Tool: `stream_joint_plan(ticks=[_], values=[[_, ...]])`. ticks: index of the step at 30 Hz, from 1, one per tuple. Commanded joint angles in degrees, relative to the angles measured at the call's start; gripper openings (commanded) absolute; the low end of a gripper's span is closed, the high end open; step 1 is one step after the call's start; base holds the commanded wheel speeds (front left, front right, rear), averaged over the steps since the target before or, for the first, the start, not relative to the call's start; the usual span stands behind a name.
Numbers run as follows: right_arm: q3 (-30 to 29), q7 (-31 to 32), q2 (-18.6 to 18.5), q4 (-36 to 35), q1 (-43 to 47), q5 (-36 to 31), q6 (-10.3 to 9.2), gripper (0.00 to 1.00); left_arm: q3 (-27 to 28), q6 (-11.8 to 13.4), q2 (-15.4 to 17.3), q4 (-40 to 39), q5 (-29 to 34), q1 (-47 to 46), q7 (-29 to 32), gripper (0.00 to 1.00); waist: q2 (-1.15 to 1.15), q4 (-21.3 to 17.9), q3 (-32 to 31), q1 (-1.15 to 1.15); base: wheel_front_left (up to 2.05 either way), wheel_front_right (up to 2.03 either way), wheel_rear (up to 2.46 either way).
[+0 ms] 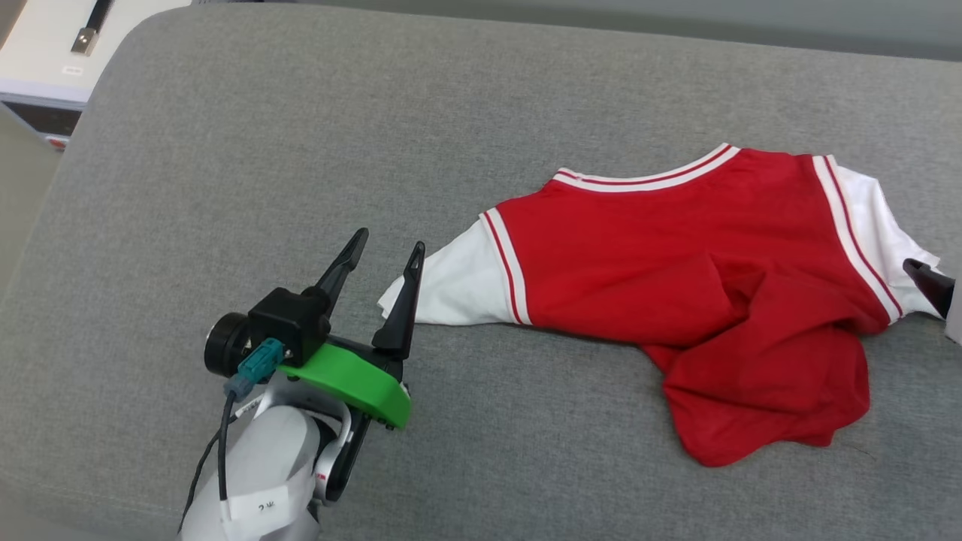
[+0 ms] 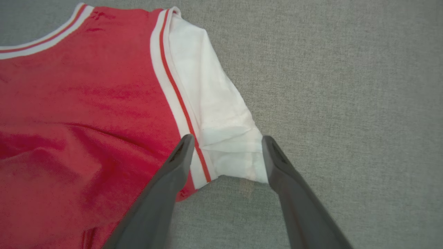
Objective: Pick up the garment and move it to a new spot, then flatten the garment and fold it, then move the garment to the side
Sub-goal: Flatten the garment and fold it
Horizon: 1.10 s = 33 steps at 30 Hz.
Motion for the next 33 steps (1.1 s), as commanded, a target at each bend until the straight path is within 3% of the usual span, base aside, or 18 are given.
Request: stream_joint_plan(ticks=[1, 6, 14, 15, 16, 17, 18, 26, 33], values=[[-0.33, 1.26, -0.37, 1.44, -1.69, 0.07, -0.06, 1.00, 0.55, -0.50, -0.86, -0.58, 0.91, 0.52, -0.35, 1.00, 0.00, 2.64, 2.61, 0.00, 0.00, 0.00, 0.00], [-1.66, 3.59, -0.67, 6.95, -5.34, -2.14, -0.06, 1.00, 2.16, -1.76, -2.60, -1.21, 2.58, 0.50, -0.37, 1.00, 0.00, 3.90, 3.92, 0.00, 0.00, 0.00, 0.00], [-1.16, 0.96, -0.50, 12.23, -7.77, -3.87, -0.06, 1.00, 4.58, -3.42, -4.62, -1.36, 4.91, 0.47, -0.38, 1.00, 0.00, 4.61, 5.60, 0.00, 0.00, 0.00, 0.00], [-0.95, 0.74, -0.48, 12.67, -7.90, -3.86, -0.06, 0.94, 4.80, -3.56, -4.75, -1.33, 5.14, 0.50, -0.38, 1.00, 0.00, 4.59, 5.69, 0.00, 0.00, 0.00, 0.00], [-0.81, 0.49, -0.43, 13.06, -8.04, -3.80, -0.06, 0.46, 5.02, -3.70, -4.86, -1.30, 5.35, 0.54, -0.38, 1.00, 0.00, 4.55, 5.75, 0.00, 0.00, 0.00, 0.00], [-0.68, 0.12, -0.37, 13.45, -8.22, -3.67, -0.06, 0.08, 5.31, -3.87, -4.99, -1.23, 5.57, 0.60, -0.38, 1.00, 0.00, 4.46, 5.78, 0.00, 0.00, 0.00, 0.00], [-0.63, -0.29, -0.35, 13.64, -8.34, -3.50, -0.06, 0.00, 5.57, -3.99, -5.06, -1.15, 5.72, 0.66, -0.38, 1.00, 0.00, 4.34, 5.76, 0.00, 0.00, 0.00, 0.00], [-0.60, -2.92, -3.17, 12.98, -8.29, -1.41, -0.06, 0.00, 6.80, -4.93, -5.88, 0.42, 6.72, 1.09, -0.39, 1.00, 0.00, 2.53, 4.13, 0.00, 0.00, 0.00, 0.00], [-4.40, -1.43, -7.52, 11.71, -6.11, -0.76, -0.06, 0.00, 7.37, -5.54, -6.57, 0.76, 7.40, 1.08, -0.39, 1.00, 0.00, 1.49, 3.89, 0.00, 0.00, 0.00, 0.00]])
